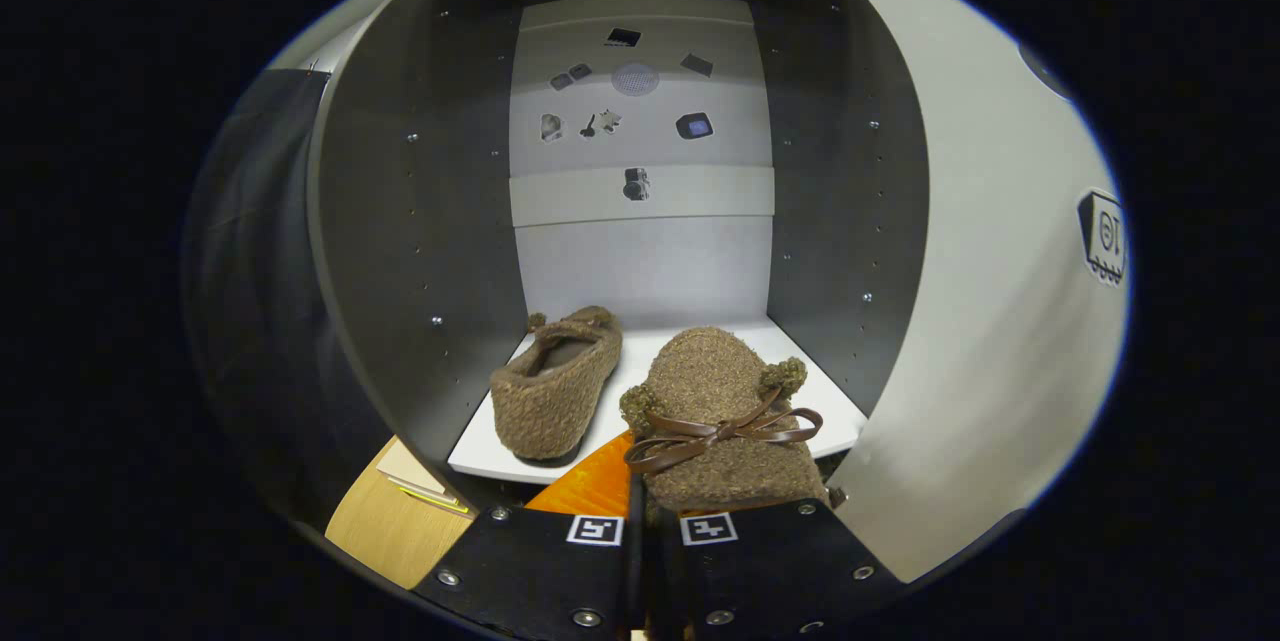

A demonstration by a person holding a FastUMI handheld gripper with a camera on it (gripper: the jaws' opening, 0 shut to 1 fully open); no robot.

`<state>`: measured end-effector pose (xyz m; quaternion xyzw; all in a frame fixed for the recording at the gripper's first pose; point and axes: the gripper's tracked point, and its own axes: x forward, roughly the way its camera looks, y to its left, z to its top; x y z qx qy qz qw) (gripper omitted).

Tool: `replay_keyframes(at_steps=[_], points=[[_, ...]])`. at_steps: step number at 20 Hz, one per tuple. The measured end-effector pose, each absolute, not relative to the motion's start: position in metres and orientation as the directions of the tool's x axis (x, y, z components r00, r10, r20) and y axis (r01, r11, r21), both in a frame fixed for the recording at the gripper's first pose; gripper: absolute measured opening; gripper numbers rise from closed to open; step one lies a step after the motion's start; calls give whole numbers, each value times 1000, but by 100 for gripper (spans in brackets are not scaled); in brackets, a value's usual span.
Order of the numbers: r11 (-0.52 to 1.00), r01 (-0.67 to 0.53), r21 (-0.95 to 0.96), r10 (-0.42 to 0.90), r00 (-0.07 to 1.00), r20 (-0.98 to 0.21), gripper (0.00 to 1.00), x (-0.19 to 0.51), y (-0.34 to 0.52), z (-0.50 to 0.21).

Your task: Open the shoe cabinet door, grab the shoes and put them into the shoe cabinet, then close the shoe cabinet door.

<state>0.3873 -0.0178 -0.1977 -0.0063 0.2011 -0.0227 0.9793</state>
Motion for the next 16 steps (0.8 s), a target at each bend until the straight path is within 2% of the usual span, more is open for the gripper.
replay_keyframes(at_steps=[11, 16], points=[[1000, -10, -7, 6, 912, -410, 7, 486, -26, -193], [1000, -2, 16, 9, 890, -457, 7, 522, -33, -213]])
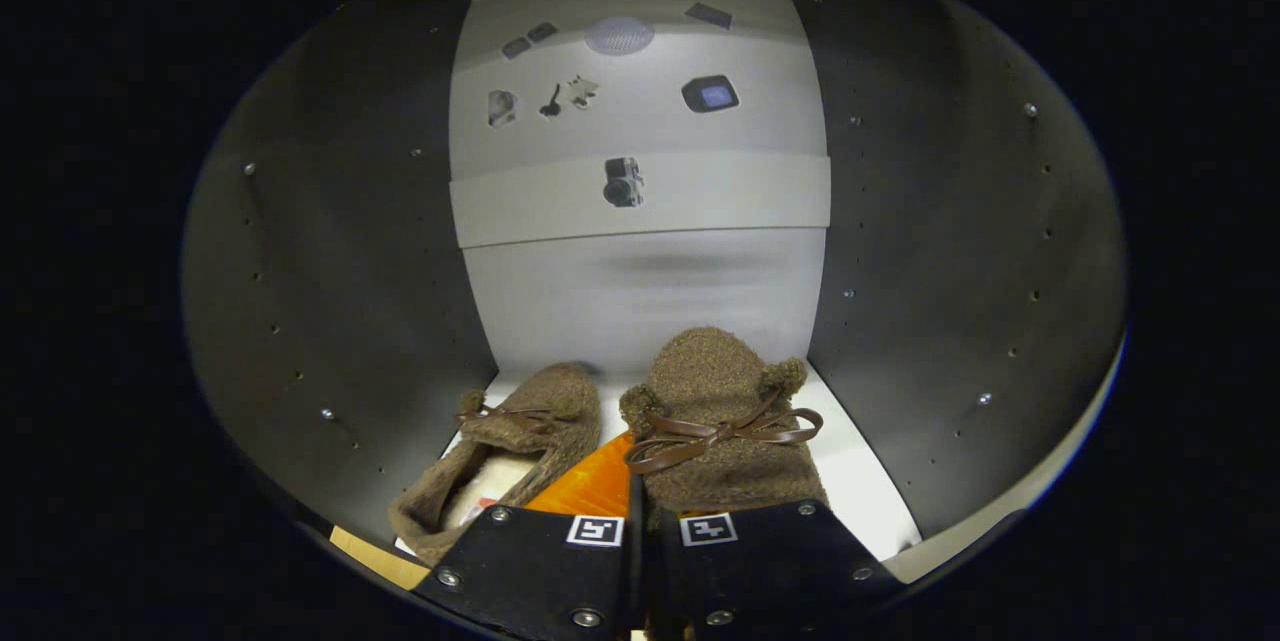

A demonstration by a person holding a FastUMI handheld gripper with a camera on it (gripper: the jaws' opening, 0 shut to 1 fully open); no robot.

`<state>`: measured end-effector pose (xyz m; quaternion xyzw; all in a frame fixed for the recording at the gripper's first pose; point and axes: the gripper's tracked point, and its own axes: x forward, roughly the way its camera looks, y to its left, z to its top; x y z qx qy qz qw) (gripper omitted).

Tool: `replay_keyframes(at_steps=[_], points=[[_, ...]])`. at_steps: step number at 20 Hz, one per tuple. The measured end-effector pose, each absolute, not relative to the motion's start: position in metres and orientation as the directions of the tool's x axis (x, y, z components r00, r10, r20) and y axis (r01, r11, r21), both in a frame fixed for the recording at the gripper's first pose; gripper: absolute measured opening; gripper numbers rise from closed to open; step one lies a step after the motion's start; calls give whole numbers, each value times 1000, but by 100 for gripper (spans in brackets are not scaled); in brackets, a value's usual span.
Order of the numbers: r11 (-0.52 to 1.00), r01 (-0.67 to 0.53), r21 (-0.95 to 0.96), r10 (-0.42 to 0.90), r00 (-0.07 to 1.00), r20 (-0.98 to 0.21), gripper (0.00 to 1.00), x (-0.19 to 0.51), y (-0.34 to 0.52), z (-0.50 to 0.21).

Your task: Open the shoe cabinet door, grab the shoes and put them into the shoe cabinet, then close the shoe cabinet door.

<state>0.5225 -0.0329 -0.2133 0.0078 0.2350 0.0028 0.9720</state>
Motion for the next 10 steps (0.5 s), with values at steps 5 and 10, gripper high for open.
replay_keyframes(at_steps=[5, 10], points=[[999, 1, 53, 25, 874, -486, 7, 548, -32, -231], [998, -9, 57, 37, 854, -519, 7, 558, -28, -253]])
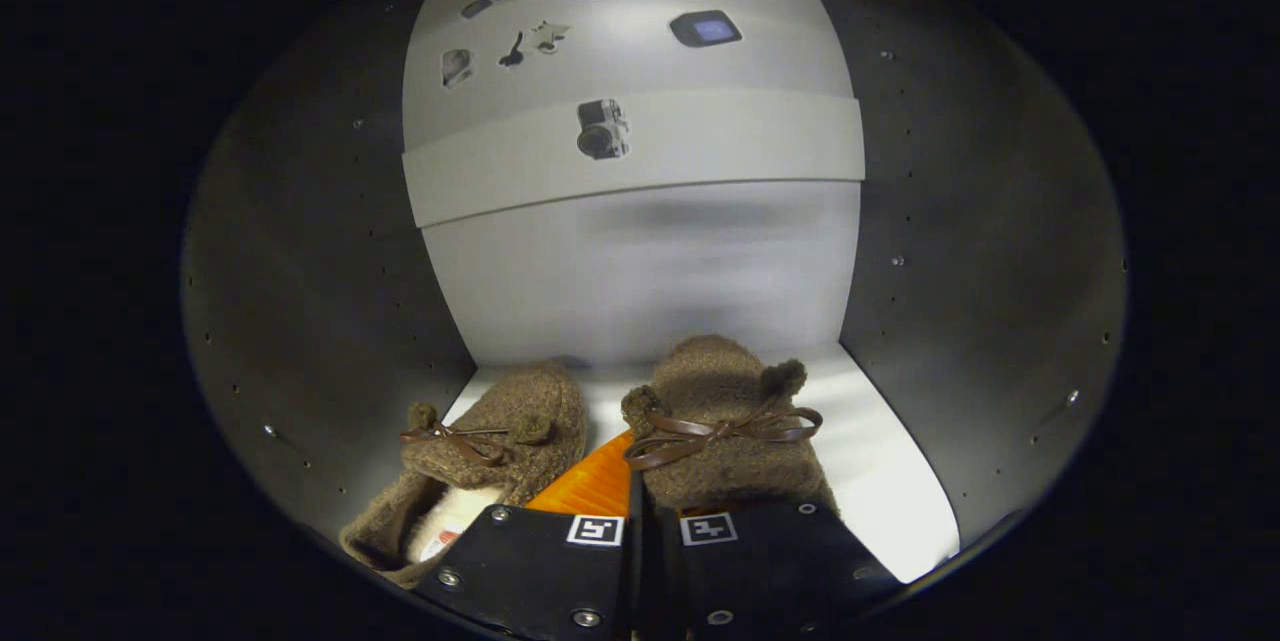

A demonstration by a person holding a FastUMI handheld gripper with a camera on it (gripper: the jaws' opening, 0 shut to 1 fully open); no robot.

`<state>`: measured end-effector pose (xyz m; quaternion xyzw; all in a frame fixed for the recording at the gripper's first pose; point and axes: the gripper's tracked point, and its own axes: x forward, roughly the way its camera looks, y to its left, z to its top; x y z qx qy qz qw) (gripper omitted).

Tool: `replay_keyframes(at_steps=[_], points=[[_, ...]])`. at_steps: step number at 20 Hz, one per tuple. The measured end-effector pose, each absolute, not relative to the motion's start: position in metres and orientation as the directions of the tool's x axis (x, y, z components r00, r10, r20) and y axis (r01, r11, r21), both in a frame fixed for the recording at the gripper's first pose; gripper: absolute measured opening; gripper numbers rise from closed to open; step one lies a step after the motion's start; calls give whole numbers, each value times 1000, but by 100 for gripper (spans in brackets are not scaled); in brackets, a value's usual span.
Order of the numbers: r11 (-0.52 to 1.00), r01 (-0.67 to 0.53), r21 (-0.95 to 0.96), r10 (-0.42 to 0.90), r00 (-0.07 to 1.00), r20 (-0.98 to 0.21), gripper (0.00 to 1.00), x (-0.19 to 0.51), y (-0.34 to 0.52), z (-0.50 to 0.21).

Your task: Open the shoe cabinet door, grab the shoes and put them into the shoe cabinet, then close the shoe cabinet door.

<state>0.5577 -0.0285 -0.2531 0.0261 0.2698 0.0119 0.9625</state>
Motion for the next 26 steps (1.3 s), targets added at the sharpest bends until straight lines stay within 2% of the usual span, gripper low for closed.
replay_keyframes(at_steps=[3, 7, 10, 12, 16, 22, 26], points=[[999, -8, 49, 33, 856, -516, 7, 560, -26, -257], [996, 10, 90, 40, 842, -538, 15, 551, -24, -255], [988, 7, 155, 77, 844, -531, 44, 546, -16, -247], [988, 16, 155, 68, 851, -520, 57, 541, -16, -240], [986, 23, 162, 66, 852, -520, 72, 527, -12, -229], [990, 41, 135, 33, 864, -502, 81, 495, -12, -208], [990, 55, 127, 11, 882, -472, 82, 466, -8, -187]])
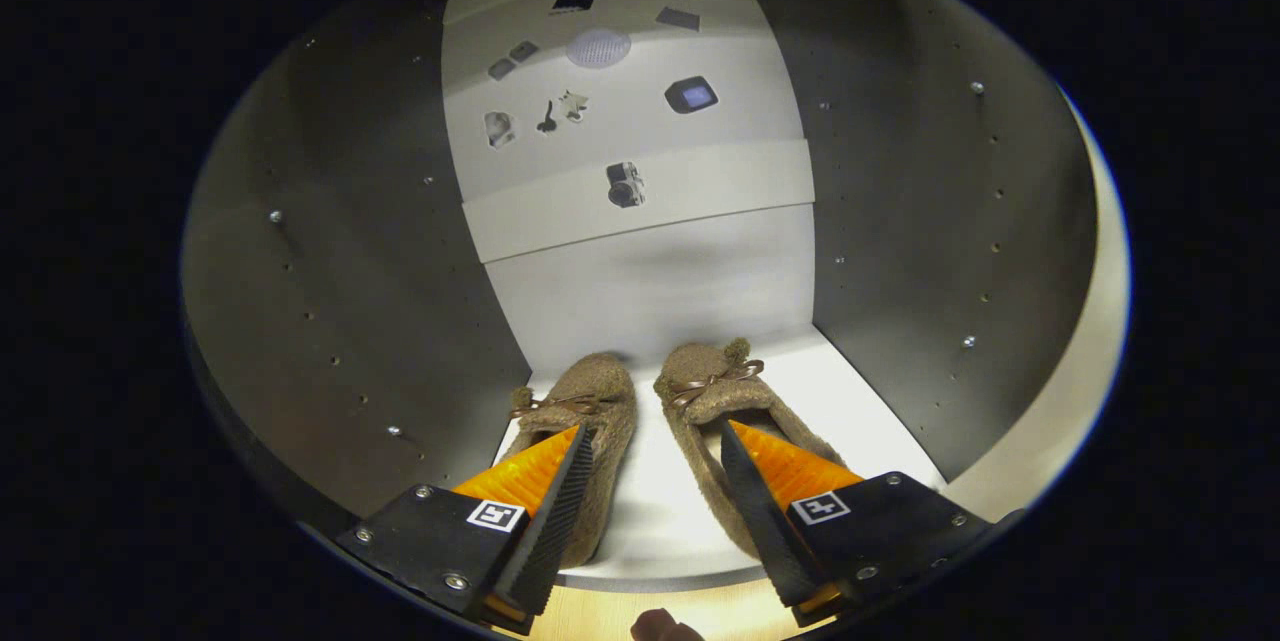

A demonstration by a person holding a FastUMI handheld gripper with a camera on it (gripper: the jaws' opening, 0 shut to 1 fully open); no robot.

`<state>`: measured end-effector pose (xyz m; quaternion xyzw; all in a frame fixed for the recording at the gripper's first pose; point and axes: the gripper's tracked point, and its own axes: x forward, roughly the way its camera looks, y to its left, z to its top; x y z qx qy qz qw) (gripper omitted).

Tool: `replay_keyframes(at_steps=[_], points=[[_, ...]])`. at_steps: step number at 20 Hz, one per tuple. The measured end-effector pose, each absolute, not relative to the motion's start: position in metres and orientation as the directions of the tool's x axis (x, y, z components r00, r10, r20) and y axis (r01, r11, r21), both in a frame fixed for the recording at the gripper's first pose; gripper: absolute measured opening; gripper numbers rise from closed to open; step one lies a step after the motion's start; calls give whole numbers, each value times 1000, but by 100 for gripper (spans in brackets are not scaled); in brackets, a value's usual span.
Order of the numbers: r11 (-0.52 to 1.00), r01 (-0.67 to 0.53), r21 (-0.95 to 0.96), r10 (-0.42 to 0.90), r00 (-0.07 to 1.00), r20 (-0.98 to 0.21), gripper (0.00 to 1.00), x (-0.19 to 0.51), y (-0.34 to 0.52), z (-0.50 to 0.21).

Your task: Open the shoe cabinet door, grab the shoes and put them into the shoe cabinet, then close the shoe cabinet door.

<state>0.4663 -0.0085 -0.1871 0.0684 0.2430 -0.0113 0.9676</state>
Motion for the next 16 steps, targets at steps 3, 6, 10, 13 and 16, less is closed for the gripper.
replay_keyframes(at_steps=[3, 6, 10, 13, 16], points=[[990, 77, 120, -15, 894, -448, 82, 441, -3, -171], [989, 92, 115, -34, 902, -431, 82, 405, 8, -161], [988, 121, 97, -70, 904, -422, 82, 348, 18, -148], [986, 132, 99, -78, 901, -426, 82, 307, 23, -139], [989, 129, 75, -87, 905, -416, 82, 271, 19, -128]])
